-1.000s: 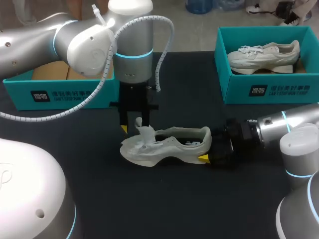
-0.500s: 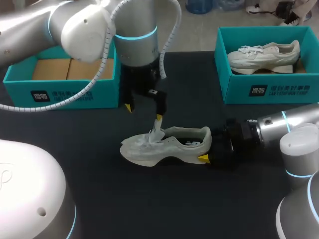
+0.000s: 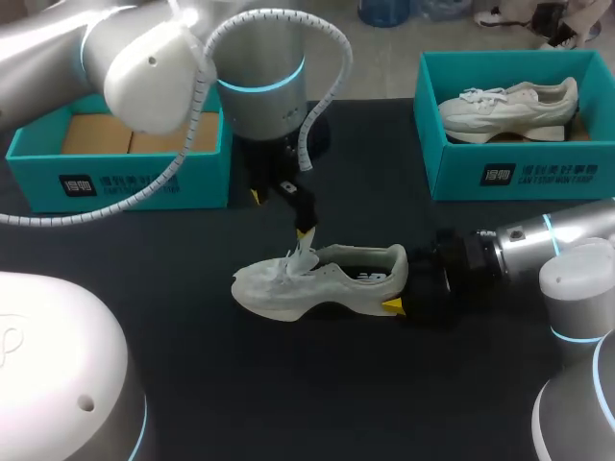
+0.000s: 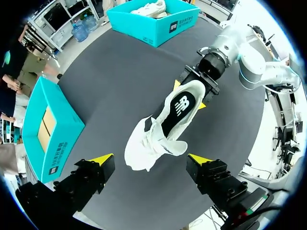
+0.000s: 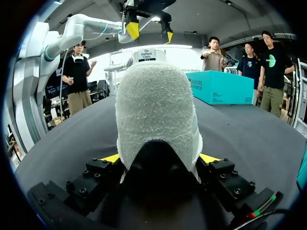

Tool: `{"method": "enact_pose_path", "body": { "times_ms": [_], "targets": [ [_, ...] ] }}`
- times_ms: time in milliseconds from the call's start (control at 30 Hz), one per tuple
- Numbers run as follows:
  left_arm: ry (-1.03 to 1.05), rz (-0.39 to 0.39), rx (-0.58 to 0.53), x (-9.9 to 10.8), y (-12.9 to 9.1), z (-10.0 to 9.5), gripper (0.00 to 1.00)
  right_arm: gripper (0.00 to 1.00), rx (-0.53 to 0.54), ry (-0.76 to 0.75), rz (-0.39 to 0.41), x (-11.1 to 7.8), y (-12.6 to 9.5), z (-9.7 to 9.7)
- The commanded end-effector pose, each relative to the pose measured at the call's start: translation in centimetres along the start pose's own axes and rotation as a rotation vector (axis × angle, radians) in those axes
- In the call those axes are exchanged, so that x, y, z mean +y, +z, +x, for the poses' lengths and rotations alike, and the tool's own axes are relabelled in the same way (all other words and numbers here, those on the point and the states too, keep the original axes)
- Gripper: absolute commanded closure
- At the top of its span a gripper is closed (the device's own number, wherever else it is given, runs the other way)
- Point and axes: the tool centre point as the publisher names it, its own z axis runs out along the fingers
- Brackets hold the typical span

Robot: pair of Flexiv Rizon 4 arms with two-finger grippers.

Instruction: Take the shoe out of the shoebox, open the shoe tongue, remove and reinsert the insole, then place the shoe into the shoebox

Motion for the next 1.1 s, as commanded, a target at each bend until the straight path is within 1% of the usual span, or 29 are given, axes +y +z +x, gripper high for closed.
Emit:
{"method": "enact_pose_path", "body": {
  "times_ms": [33,267,367,400,433,467,500,533,1000,1033,1100],
  "targets": [
    [0.002,0.011,0.002,0.4,0.1,-0.1,0.0,1.0,-0.002,0.0,0.001,-0.3,0.2,0.0],
    [0.002,0.011,0.002,0.4,0.1,-0.1,0.0,1.0,-0.002,0.0,0.001,-0.3,0.2,0.0],
    [0.26,0.005,0.019,0.2,-0.3,1.1,0.0,1.0,-0.002,0.0,0.001,-0.3,0.2,0.0],
    [0.326,-0.001,0.006,0.0,-0.4,1.4,0.0,1.0,-0.002,0.0,0.001,-0.3,0.2,0.0],
    [0.401,-0.014,0.009,-0.2,-0.5,1.7,0.0,1.0,-0.002,0.0,0.001,-0.3,0.2,0.0],
    [0.498,-0.029,0.035,-0.3,-0.7,2.0,0.0,1.0,-0.002,0.0,0.001,-0.3,0.2,0.0],
    [0.586,-0.018,0.056,-0.2,-0.9,2.3,0.0,1.0,-0.002,0.0,0.001,-0.3,0.2,0.0],
    [0.618,-0.003,0.031,-0.2,-0.9,2.6,0.0,1.0,-0.002,0.0,0.001,-0.3,0.2,0.0],
    [0.618,-0.003,0.031,-0.2,-0.9,2.6,0.0,1.0,-0.002,0.0,0.001,-0.3,0.2,0.0],
    [0.619,-0.003,0.002,-0.4,-0.9,2.9,0.0,1.0,-0.002,0.0,0.001,-0.3,0.2,0.0],
    [0.667,-0.001,-0.004,-0.6,-0.9,3.4,0.0,1.0,-0.002,0.0,0.001,-0.3,0.2,0.0]
  ]
}}
